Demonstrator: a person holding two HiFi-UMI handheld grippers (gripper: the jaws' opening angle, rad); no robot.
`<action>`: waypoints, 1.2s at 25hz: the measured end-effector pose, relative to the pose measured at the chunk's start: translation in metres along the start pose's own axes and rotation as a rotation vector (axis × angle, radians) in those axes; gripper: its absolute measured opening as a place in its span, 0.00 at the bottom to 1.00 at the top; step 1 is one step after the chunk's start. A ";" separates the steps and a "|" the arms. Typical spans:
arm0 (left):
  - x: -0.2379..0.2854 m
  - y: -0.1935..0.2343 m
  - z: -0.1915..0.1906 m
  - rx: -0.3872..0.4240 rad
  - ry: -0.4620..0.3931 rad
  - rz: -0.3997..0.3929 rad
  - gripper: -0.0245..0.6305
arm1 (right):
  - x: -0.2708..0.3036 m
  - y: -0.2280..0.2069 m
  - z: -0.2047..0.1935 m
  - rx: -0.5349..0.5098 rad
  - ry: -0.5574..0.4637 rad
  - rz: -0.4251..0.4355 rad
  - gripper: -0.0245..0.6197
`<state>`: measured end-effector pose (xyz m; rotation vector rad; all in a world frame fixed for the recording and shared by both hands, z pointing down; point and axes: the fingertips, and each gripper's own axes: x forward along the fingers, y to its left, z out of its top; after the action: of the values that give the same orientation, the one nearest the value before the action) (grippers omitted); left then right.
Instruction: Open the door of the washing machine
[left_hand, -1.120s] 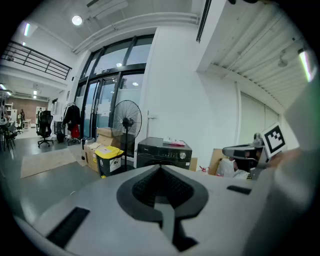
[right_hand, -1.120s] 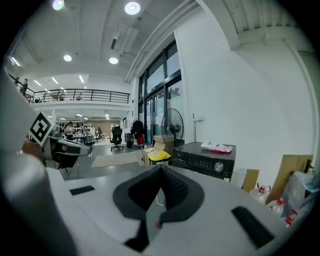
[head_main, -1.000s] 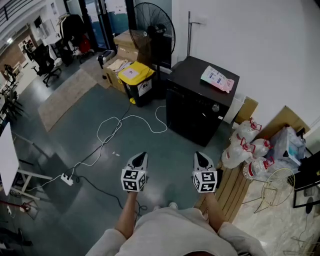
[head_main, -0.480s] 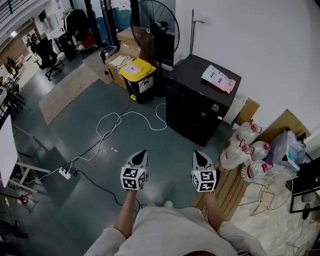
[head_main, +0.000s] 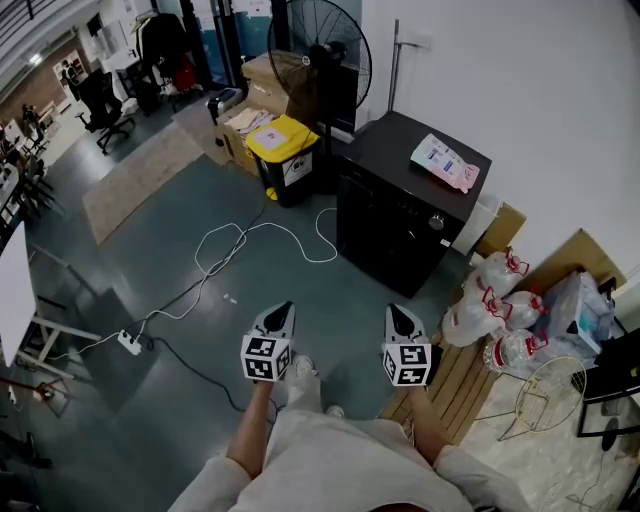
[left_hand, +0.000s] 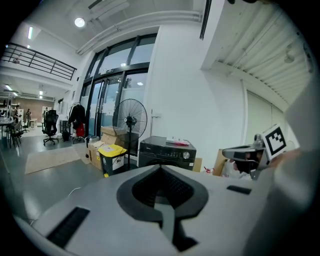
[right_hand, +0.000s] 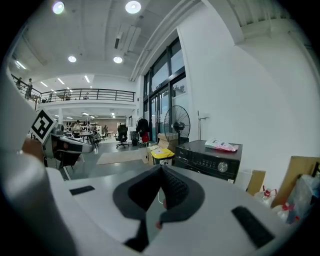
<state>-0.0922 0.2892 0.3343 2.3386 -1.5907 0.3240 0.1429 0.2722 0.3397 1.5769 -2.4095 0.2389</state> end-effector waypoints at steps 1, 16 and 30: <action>0.003 0.003 0.000 -0.002 0.002 0.001 0.05 | 0.004 0.000 0.001 0.000 0.000 0.000 0.04; 0.121 0.071 0.034 -0.015 0.016 -0.074 0.05 | 0.129 -0.020 0.032 -0.007 0.020 -0.046 0.04; 0.233 0.162 0.097 0.012 0.016 -0.143 0.05 | 0.265 -0.029 0.081 0.001 0.023 -0.099 0.04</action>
<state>-0.1562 -0.0030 0.3431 2.4364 -1.4083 0.3198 0.0589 0.0067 0.3404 1.6794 -2.3065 0.2378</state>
